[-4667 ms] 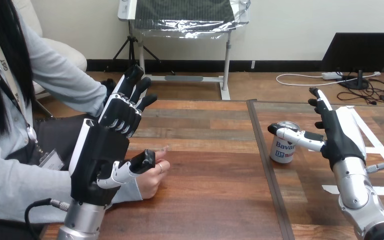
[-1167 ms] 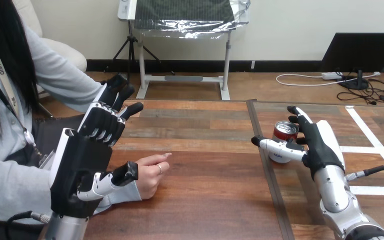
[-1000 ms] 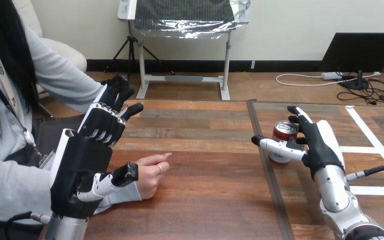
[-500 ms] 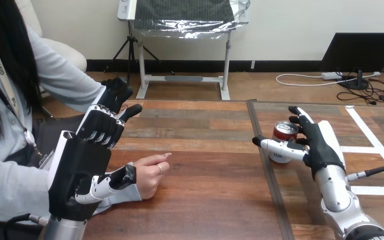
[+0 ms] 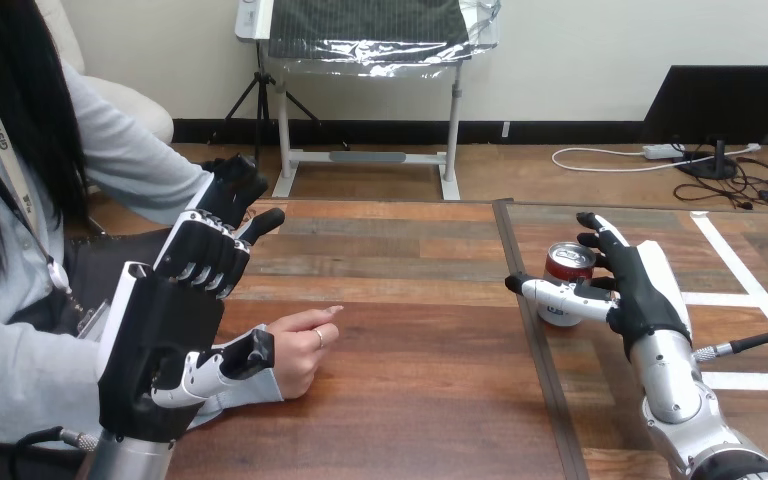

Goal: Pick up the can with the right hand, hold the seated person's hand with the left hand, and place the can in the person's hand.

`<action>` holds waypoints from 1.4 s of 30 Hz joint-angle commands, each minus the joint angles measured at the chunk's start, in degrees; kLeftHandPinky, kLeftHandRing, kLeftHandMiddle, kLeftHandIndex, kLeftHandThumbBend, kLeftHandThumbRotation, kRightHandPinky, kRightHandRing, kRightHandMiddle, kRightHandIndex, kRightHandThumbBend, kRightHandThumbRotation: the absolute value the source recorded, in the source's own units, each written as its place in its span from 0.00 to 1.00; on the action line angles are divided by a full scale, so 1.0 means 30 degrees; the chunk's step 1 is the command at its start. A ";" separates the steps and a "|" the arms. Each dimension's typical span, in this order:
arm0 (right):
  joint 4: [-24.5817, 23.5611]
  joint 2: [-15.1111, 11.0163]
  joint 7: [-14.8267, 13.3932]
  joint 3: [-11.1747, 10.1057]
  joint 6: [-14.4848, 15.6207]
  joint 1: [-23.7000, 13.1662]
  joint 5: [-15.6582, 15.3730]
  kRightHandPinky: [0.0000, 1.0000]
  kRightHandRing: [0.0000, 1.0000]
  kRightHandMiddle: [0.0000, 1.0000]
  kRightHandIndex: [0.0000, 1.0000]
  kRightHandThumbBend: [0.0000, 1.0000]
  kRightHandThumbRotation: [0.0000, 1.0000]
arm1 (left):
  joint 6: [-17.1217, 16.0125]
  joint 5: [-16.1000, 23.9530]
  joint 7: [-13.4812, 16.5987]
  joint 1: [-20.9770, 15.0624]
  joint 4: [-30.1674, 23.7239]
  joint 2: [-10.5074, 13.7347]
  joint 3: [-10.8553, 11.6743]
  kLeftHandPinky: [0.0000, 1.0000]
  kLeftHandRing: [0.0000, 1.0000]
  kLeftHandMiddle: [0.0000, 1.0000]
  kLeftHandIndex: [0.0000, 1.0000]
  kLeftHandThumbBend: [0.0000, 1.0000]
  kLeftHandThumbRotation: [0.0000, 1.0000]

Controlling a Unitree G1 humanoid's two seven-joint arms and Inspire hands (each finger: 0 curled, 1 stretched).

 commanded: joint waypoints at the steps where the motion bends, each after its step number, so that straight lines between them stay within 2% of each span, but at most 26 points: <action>1: -0.0115 0.0231 0.0046 0.0034 -0.0079 -0.1108 -0.0099 0.78 0.87 0.90 0.93 1.00 0.36 | -0.0135 -0.0128 -0.0029 -0.0664 -0.0895 0.0274 0.0090 0.87 0.95 0.95 0.91 1.00 0.48; 9: -0.0102 0.0261 0.0209 -0.0062 -0.0085 -0.1073 0.0009 0.80 0.87 0.90 0.93 1.00 0.36 | 0.0207 -0.0161 0.0023 -0.0615 -0.1070 0.0337 0.0061 0.87 0.95 0.95 0.91 1.00 0.48; 13: -0.0095 0.0268 -0.0013 0.0044 0.0051 -0.1088 -0.0124 0.81 0.87 0.90 0.93 1.00 0.36 | 0.0122 -0.0074 0.0024 -0.0634 -0.1006 0.0401 0.0089 0.87 0.95 0.95 0.91 1.00 0.48; 19: -0.0111 0.0293 -0.0242 0.0142 -0.0036 -0.1086 -0.0278 0.75 0.84 0.88 0.92 1.00 0.34 | 0.0143 -0.0101 -0.0033 -0.0687 -0.1038 0.0490 0.0096 0.87 0.95 0.96 0.91 1.00 0.49; 24: -0.0104 0.0344 -0.0157 0.0040 -0.0111 -0.1081 -0.0178 0.76 0.84 0.88 0.92 1.00 0.31 | 0.0053 -0.0053 -0.0012 -0.0720 -0.0970 0.0566 0.0134 0.87 0.95 0.96 0.91 1.00 0.49; 27: -0.0087 0.0412 0.0199 -0.0231 -0.0130 -0.1077 0.0133 0.77 0.85 0.88 0.91 1.00 0.29 | 0.0048 -0.0048 -0.0026 -0.0724 -0.0948 0.0630 0.0153 0.87 0.95 0.96 0.91 1.00 0.49; 39: -0.0095 0.0499 -0.0324 -0.0065 0.0042 -0.1153 -0.0146 0.78 0.84 0.86 0.88 0.99 0.21 | -0.0157 0.0122 0.0125 -0.0716 -0.0924 0.0821 0.0187 0.85 0.94 0.95 0.91 1.00 0.49; 42: -0.0087 0.0565 -0.0047 -0.0297 0.0030 -0.1156 0.0121 0.78 0.84 0.85 0.87 0.99 0.19 | -0.0004 0.0048 0.0067 -0.0692 -0.0987 0.0879 0.0157 0.85 0.94 0.95 0.91 1.00 0.49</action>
